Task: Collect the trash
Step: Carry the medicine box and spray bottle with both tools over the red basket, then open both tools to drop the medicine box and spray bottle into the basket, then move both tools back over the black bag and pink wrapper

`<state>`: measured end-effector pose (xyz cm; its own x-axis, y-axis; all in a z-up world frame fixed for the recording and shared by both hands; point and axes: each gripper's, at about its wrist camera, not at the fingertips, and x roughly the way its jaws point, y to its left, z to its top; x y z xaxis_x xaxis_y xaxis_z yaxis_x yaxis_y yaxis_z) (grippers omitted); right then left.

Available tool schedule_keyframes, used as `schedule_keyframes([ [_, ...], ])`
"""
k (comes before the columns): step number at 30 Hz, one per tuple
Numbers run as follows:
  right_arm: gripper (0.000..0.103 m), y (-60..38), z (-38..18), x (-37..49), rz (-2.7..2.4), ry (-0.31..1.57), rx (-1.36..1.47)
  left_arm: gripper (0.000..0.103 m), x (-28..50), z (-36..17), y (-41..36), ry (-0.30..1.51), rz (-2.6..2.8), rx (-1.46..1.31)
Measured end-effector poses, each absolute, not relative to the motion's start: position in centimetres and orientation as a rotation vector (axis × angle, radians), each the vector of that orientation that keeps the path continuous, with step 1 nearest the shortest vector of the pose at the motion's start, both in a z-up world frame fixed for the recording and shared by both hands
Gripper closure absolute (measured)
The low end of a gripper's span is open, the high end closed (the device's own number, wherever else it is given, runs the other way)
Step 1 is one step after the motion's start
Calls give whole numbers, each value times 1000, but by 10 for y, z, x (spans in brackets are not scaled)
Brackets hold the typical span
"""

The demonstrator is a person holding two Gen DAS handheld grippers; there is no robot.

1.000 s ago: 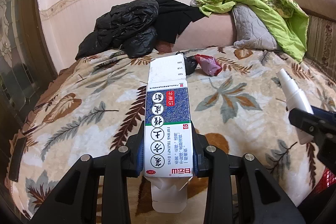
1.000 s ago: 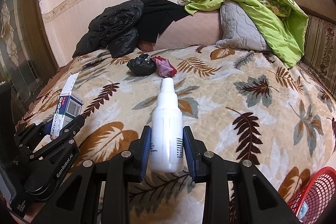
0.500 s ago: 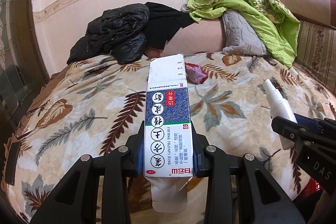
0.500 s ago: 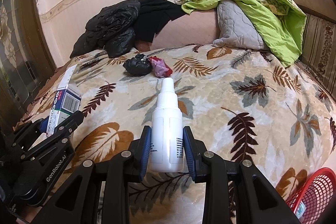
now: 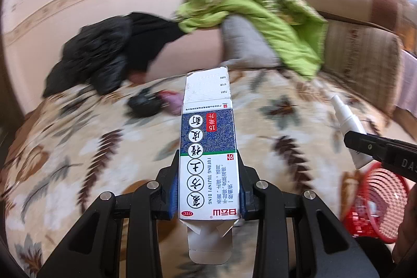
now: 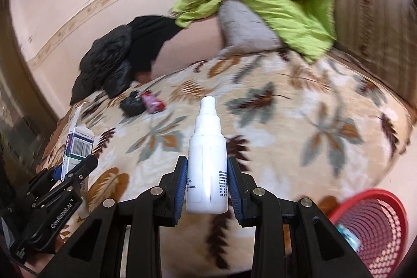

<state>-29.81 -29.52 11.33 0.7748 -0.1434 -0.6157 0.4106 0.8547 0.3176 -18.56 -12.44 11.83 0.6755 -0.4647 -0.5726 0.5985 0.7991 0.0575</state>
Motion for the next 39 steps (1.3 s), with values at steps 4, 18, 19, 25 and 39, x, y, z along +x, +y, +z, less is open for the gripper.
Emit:
schedule_keyframes([
  [4, 71, -326, 114, -346, -396, 605, 521, 70, -211, 127, -165, 597, -803, 278],
  [18, 71, -403, 62, -480, -649, 677, 748, 70, -305, 98, -292, 867, -1345, 412],
  [19, 70, -407, 57, -483, -652, 681, 771, 70, -310, 94, -299, 892, -1364, 425],
  [25, 68, -415, 48, -493, -673, 679, 808, 58, -327, 80, -324, 941, -1372, 479],
  [39, 48, -356, 98, -414, -517, 655, 551, 30, -270, 126, -224, 601, -773, 419],
])
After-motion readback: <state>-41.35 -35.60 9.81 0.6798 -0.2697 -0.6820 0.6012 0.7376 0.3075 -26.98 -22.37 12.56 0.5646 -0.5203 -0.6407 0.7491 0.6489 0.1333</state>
